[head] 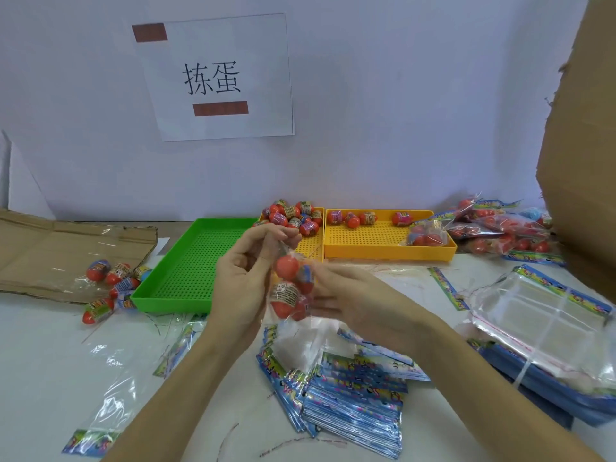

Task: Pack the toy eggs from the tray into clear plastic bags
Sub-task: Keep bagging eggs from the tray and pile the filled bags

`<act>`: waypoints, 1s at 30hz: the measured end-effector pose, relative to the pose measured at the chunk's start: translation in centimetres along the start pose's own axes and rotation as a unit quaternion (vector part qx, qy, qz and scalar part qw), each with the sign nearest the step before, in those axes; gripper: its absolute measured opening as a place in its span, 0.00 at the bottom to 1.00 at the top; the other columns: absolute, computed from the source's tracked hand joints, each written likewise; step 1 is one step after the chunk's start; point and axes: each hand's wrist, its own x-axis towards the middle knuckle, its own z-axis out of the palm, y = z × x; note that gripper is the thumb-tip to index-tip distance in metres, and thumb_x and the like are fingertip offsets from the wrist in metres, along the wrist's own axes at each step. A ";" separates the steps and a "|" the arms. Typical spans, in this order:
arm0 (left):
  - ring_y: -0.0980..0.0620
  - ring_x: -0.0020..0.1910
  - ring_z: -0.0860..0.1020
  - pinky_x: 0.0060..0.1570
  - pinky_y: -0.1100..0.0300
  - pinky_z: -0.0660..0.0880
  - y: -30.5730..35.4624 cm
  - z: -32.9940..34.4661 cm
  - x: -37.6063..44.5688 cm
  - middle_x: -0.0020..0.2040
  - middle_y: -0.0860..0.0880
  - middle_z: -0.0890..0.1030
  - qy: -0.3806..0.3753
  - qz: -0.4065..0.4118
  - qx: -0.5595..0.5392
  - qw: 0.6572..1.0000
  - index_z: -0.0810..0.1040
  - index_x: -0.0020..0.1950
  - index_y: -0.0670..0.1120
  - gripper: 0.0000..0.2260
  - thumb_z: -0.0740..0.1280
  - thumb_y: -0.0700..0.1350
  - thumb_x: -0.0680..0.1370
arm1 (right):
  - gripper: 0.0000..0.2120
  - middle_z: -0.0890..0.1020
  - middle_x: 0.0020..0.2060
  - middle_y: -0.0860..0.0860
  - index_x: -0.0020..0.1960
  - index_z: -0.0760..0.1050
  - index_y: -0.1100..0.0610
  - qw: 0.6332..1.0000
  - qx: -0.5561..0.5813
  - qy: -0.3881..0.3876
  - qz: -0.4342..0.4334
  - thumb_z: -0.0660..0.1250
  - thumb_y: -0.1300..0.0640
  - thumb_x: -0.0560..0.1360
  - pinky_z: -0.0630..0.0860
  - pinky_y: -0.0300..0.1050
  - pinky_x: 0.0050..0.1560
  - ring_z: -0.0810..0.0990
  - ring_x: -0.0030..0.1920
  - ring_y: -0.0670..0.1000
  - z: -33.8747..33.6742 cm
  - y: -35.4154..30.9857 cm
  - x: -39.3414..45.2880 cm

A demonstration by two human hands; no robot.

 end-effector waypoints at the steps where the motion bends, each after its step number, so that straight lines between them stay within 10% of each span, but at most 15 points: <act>1: 0.45 0.65 0.82 0.63 0.51 0.80 -0.1 0.1 -0.1 0.59 0.46 0.86 -0.001 -0.004 0.002 1.000 0.86 0.51 0.50 0.09 0.66 0.43 0.83 | 0.19 0.85 0.58 0.59 0.65 0.81 0.54 0.999 0.051 -0.011 -0.002 0.70 0.45 0.79 0.81 0.50 0.60 0.85 0.57 0.57 0.4 0.1 0.1; 7: 0.44 0.66 0.82 0.54 0.46 0.84 0.6 0.3 0.2 0.68 0.44 0.82 0.019 -0.145 -0.005 0.989 0.73 0.74 0.50 0.24 0.66 0.60 0.82 | 0.17 0.87 0.51 0.60 0.63 0.78 0.62 0.979 0.110 0.146 -0.093 0.76 0.63 0.75 0.84 0.48 0.47 0.87 0.50 0.57 0.8 0.0 0.2; 13: 0.43 0.49 0.88 0.49 0.56 0.85 -0.1 -0.2 -0.4 0.53 0.41 0.87 -0.027 -0.160 0.141 0.977 0.85 0.60 0.47 0.18 0.79 0.46 0.71 | 0.21 0.86 0.53 0.59 0.62 0.78 0.62 0.962 0.034 0.254 -0.090 0.76 0.50 0.75 0.84 0.53 0.56 0.86 0.55 0.58 -1.3 -1.2 -0.2; 25: 0.41 0.48 0.88 0.50 0.56 0.84 -0.8 -1.0 0.0 0.50 0.38 0.88 -0.031 -0.198 0.065 0.978 0.85 0.60 0.46 0.21 0.80 0.49 0.69 | 0.06 0.86 0.38 0.53 0.49 0.81 0.57 0.922 -0.178 0.318 -0.128 0.70 0.55 0.81 0.77 0.41 0.29 0.86 0.33 0.54 -4.4 -1.7 -1.1; 30: 0.46 0.48 0.88 0.49 0.59 0.84 -1.1 -0.4 -0.4 0.51 0.48 0.88 -0.047 -0.133 0.189 0.972 0.84 0.59 0.49 0.17 0.79 0.50 0.72 | 0.06 0.85 0.40 0.57 0.56 0.79 0.64 0.864 0.022 0.463 -0.199 0.68 0.61 0.82 0.83 0.41 0.35 0.86 0.33 0.52 -7.9 -3.4 -2.8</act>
